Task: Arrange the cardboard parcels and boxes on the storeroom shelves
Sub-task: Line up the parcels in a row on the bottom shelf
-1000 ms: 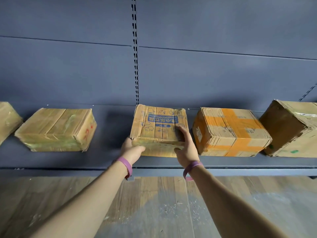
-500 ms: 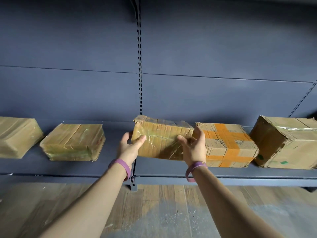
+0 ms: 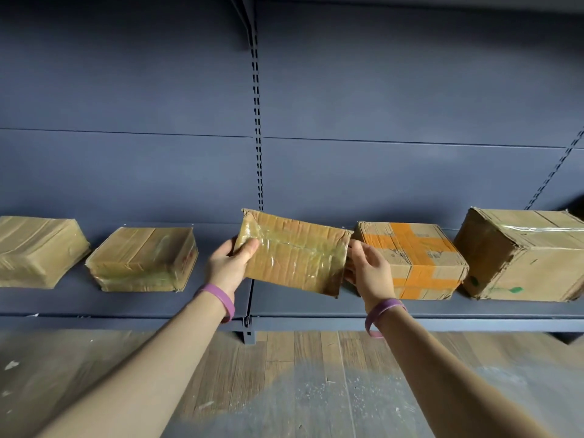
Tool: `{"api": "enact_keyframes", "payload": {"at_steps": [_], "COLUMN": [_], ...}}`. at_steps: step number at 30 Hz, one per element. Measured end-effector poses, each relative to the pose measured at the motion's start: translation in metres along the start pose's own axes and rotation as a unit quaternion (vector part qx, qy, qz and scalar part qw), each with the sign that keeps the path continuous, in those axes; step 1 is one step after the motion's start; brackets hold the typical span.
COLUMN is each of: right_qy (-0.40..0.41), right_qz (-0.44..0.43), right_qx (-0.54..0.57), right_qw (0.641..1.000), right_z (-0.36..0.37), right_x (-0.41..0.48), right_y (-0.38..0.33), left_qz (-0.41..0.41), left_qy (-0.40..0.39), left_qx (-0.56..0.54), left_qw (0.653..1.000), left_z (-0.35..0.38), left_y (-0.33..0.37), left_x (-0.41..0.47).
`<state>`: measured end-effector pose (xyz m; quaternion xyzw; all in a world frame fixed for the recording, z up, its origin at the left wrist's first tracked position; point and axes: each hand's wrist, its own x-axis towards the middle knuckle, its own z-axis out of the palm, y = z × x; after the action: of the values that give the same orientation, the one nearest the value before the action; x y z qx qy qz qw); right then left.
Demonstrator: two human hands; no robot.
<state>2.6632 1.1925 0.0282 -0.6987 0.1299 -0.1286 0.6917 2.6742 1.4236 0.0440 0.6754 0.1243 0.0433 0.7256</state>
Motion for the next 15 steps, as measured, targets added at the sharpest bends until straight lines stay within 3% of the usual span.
{"api": "enact_keyframes", "payload": {"at_steps": [4, 8, 11, 15], "right_qy": [-0.024, -0.066, -0.147, -0.143], "right_qz": [0.067, 0.163, 0.175, 0.185], "right_qx": [-0.014, 0.056, 0.159, 0.237], "right_qw": [0.997, 0.983, 0.961, 0.943], "right_z": [-0.01, -0.016, -0.022, -0.027], "right_x": [0.0, -0.008, -0.012, -0.014], "right_y": [0.01, 0.013, 0.009, 0.01], "left_qz": [-0.042, -0.077, -0.1, -0.128], "left_qy": [-0.023, -0.069, -0.114, -0.155], "left_qx": [-0.062, -0.108, -0.122, -0.134], "left_qw": [0.997, 0.989, 0.981, 0.97], "left_z": [-0.012, -0.019, -0.022, -0.024], "left_y": [0.001, -0.001, -0.004, -0.006], "left_x": [0.0, 0.003, 0.005, 0.006]}}
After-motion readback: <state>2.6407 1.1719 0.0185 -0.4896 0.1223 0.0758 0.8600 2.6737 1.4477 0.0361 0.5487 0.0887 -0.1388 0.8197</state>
